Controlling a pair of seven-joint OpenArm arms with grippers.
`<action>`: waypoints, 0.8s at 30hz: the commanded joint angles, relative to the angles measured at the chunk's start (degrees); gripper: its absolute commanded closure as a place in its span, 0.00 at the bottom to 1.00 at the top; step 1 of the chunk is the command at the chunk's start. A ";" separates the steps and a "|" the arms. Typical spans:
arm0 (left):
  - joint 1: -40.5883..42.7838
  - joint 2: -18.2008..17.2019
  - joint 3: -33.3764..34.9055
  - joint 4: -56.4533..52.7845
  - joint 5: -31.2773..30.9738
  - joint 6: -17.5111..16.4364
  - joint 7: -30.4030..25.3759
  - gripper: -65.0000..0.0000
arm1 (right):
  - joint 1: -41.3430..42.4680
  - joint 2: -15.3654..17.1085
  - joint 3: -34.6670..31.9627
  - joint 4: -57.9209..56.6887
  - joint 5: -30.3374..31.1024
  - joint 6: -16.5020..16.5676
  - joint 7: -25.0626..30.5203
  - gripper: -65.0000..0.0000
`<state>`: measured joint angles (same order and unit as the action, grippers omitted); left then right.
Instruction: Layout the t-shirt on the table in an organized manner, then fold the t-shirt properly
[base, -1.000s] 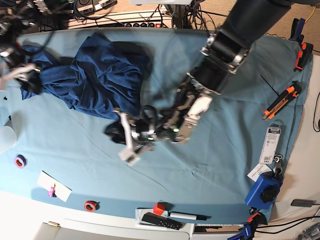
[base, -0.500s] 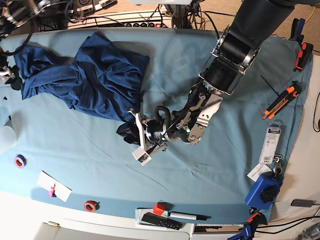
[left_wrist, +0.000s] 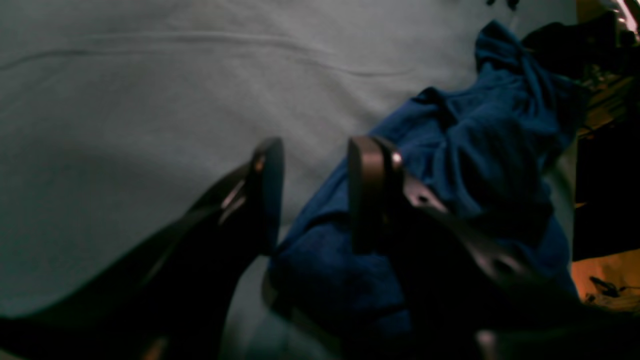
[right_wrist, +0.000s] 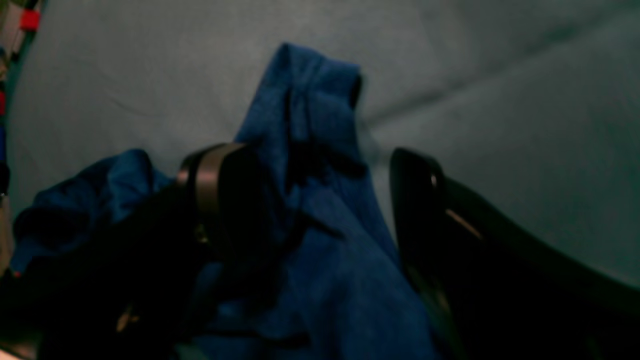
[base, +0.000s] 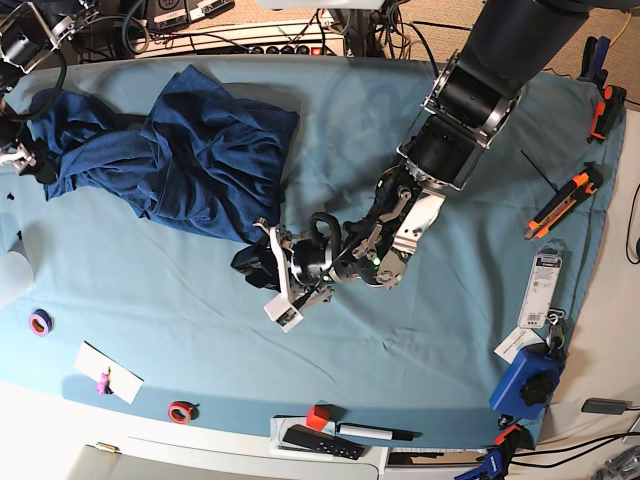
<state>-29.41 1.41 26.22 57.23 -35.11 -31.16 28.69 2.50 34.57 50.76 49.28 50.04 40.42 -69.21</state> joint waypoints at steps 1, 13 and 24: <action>-1.86 0.66 -0.15 0.90 -1.11 -0.48 -1.27 0.66 | 0.09 0.79 -2.05 0.17 -2.03 -0.42 -2.51 0.36; -1.88 0.63 -0.15 0.90 -1.11 -0.48 -1.25 0.66 | 0.07 -0.42 -9.22 0.17 12.15 -0.42 -10.79 0.38; -2.32 0.31 -9.79 8.92 -9.81 -6.49 19.02 0.66 | 0.07 -0.42 -2.16 0.22 26.97 -0.42 -10.79 1.00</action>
<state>-30.02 1.26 16.43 65.14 -44.23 -37.47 49.69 2.02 32.25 48.27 48.69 75.31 39.70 -80.75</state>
